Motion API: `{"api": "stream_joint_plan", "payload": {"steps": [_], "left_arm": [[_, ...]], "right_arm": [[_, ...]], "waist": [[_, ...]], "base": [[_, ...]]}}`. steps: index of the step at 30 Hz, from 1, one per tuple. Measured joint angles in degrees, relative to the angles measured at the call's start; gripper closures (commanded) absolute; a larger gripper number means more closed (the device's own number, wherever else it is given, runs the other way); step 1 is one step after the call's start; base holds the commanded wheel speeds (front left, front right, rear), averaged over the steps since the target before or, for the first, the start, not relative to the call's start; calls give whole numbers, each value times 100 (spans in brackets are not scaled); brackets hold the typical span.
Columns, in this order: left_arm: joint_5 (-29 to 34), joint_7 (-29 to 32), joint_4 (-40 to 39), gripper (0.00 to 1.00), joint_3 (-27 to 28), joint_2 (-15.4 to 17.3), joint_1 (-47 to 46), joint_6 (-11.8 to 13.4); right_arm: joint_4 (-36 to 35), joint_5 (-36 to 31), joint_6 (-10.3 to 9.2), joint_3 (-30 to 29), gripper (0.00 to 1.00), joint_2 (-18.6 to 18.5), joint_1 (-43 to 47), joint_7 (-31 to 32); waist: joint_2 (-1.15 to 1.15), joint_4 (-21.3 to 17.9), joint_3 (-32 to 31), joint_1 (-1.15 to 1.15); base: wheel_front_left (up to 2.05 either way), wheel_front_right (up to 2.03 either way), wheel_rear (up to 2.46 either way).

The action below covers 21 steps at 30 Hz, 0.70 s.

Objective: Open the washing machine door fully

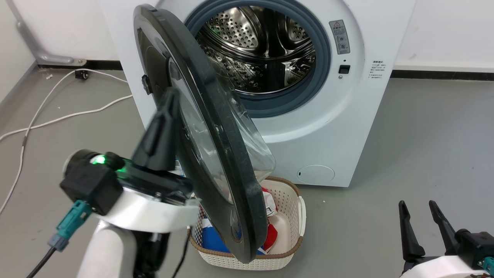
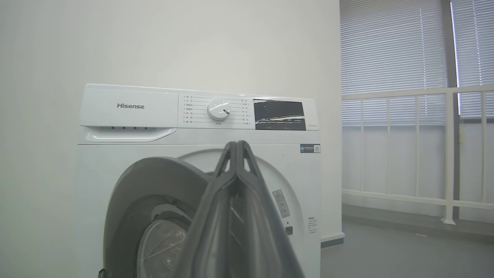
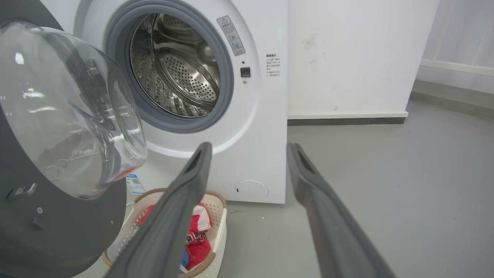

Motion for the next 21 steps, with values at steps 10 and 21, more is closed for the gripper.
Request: {"api": "stream_joint_plan", "payload": {"steps": [10,21], "left_arm": [[-950,1206,-695,100,-1773,307,320,-49],[-1383,1816,-299,100,-2966,680,698,-58]], "right_arm": [[44,16,0,-31,0,1,17,16],[43,41,0,-12,0,2,16,58]], "waist": [[0,74,-42,0],[0,145,-5,0]], "base": [[0,0,0],[0,0,0]]}}
